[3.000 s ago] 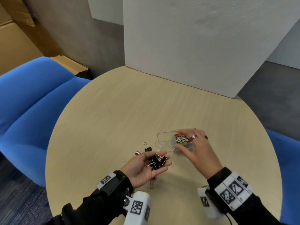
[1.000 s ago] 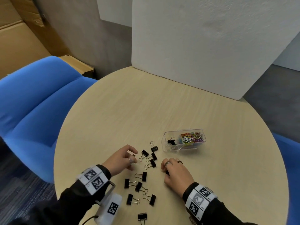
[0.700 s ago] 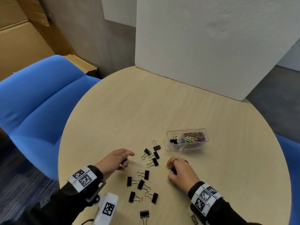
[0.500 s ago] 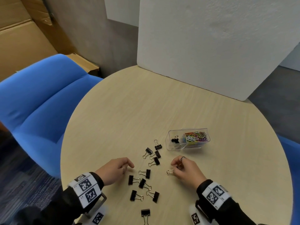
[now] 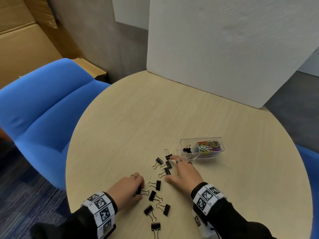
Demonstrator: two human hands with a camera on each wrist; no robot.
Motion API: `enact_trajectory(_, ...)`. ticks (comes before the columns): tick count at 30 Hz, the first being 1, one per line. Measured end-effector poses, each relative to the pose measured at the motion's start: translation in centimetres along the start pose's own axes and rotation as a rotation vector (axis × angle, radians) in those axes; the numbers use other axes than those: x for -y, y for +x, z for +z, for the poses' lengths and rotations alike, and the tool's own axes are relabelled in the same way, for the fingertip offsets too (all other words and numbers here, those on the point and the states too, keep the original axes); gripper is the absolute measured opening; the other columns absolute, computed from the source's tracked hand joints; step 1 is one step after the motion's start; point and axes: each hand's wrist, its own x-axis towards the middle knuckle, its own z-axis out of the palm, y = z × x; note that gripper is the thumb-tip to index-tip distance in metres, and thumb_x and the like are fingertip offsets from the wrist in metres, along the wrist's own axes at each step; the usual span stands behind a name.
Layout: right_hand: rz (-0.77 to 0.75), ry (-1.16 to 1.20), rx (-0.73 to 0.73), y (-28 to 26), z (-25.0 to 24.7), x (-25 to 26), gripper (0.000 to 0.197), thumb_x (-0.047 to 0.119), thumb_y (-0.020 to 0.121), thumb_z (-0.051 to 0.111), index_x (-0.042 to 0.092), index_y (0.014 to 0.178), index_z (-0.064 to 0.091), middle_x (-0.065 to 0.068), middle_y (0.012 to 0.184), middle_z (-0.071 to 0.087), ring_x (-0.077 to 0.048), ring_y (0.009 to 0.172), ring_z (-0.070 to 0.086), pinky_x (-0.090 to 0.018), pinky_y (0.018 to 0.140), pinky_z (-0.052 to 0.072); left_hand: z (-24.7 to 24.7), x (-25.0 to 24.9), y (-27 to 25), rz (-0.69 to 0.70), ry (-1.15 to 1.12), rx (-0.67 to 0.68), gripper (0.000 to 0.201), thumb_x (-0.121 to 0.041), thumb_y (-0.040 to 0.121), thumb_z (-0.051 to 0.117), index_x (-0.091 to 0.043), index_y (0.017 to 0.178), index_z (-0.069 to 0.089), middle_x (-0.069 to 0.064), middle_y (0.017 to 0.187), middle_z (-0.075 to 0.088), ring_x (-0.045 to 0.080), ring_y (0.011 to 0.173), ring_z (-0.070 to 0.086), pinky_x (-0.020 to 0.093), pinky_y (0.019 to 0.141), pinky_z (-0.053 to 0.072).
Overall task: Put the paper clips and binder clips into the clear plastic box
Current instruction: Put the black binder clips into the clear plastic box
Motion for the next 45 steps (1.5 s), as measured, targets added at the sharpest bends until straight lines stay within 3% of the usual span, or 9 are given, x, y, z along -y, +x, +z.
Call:
enact_trajectory(5,-0.027,-0.081,0.074,0.6,0.2,0.4,0.067,0.05,0.077,0.063,0.034,0.134,0.03,0.0,0.132,0.045,-0.02,0.119,0.046,-0.034,0.098,0.041,-1.1,0.4,-0.1,-0.045,-0.249,-0.043,0.029,-0.03,0.093,0.051,-0.022,0.12,0.046,-0.004,0.112,0.053,0.011,0.097,0.054,0.014,0.08,0.041)
enact_trajectory(9,-0.023,-0.01,0.076,1.0,0.1,0.1,0.056,0.049,0.075,0.066,0.031,0.12,0.04,0.005,0.125,0.051,-0.015,0.11,0.052,-0.03,0.09,0.044,-2.8,0.5,0.3,-0.198,-1.04,-0.044,0.027,-0.018,0.1,0.033,-0.012,0.098,0.059,-0.004,0.074,0.046,0.005,0.054,0.037,0.015,0.049,0.03)
enact_trajectory(13,-0.01,-0.059,0.079,1.1,0.0,0.0,0.046,0.053,0.069,0.065,0.031,0.102,0.042,0.009,0.097,0.057,-0.011,0.086,0.053,-0.026,0.073,0.046,-3.8,-0.5,0.8,-0.299,-1.506,0.054,0.033,-0.02,0.096,0.032,-0.007,0.078,0.056,0.001,0.063,0.043,0.01,0.045,0.035,0.019,0.041,0.025)
enact_trajectory(19,-0.042,-0.254,0.159,1.1,-0.5,0.2,0.034,0.053,0.071,0.055,0.026,0.087,0.042,0.002,0.085,0.056,-0.019,0.078,0.052,-0.028,0.065,0.042,-3.7,-1.9,1.8,-0.338,-1.685,0.111,0.031,-0.027,0.094,0.043,-0.011,0.068,0.049,0.005,0.064,0.049,0.014,0.047,0.044,0.019,0.038,0.028)
enact_trajectory(24,-0.047,-0.286,0.159,0.6,-0.6,0.2,0.029,0.042,0.087,0.045,0.017,0.101,0.052,-0.007,0.098,0.062,-0.025,0.09,0.057,-0.03,0.068,0.043,-3.3,-2.4,2.4,-0.375,-1.849,0.068,0.028,-0.023,0.096,0.04,-0.007,0.081,0.057,0.006,0.061,0.052,0.014,0.043,0.049,0.018,0.036,0.042)
enact_trajectory(29,-0.107,-0.246,0.147,-0.2,-1.1,0.3,0.023,0.035,0.094,0.037,0.016,0.103,0.045,-0.01,0.098,0.063,-0.029,0.091,0.059,-0.03,0.065,0.036,-3.3,-2.8,2.9,-0.387,-1.938,0.044,0.031,-0.009,0.097,0.033,0.0,0.112,0.059,0.014,0.073,0.061,0.021,0.057,0.061,0.029,0.053,0.059)
enact_trajectory(35,-0.382,-0.163,0.006,-2.3,-3.3,3.6,0.024,0.042,0.094,0.038,0.02,0.1,0.045,0.012,0.076,0.051,-0.016,0.079,0.05,-0.016,0.059,0.036,-3.4,-3.6,3.5,-0.448,-2.024,0.122,0.045,-0.038,0.096,0.04,0.001,0.101,0.062,0.018,0.085,0.066,0.031,0.076,0.065,0.042,0.073,0.057)
enact_trajectory(39,-0.424,-0.401,-0.026,-1.9,-3.5,5.2,0.039,0.041,0.094,0.039,0.016,0.123,0.047,-0.005,0.12,0.056,-0.027,0.106,0.051,-0.038,0.086,0.04,-4.0,-5.1,3.5,-0.458,-2.122,0.182,0.046,-0.029,0.095,0.042,0.001,0.074,0.069,0.016,0.065,0.063,0.027,0.05,0.063,0.033,0.049,0.057)
enact_trajectory(45,-0.36,-0.168,-0.083,-1.7,-3.9,5.5,0.042,0.044,0.081,0.06,0.015,0.11,0.052,-0.003,0.114,0.054,-0.02,0.108,0.047,-0.031,0.09,0.038,-4.8,-5.7,3.5,-0.4,-2.204,0.3,0.043,-0.023,0.093,0.041,0.0,0.064,0.064,0.014,0.059,0.063,0.024,0.04,0.059,0.025,0.039,0.051)
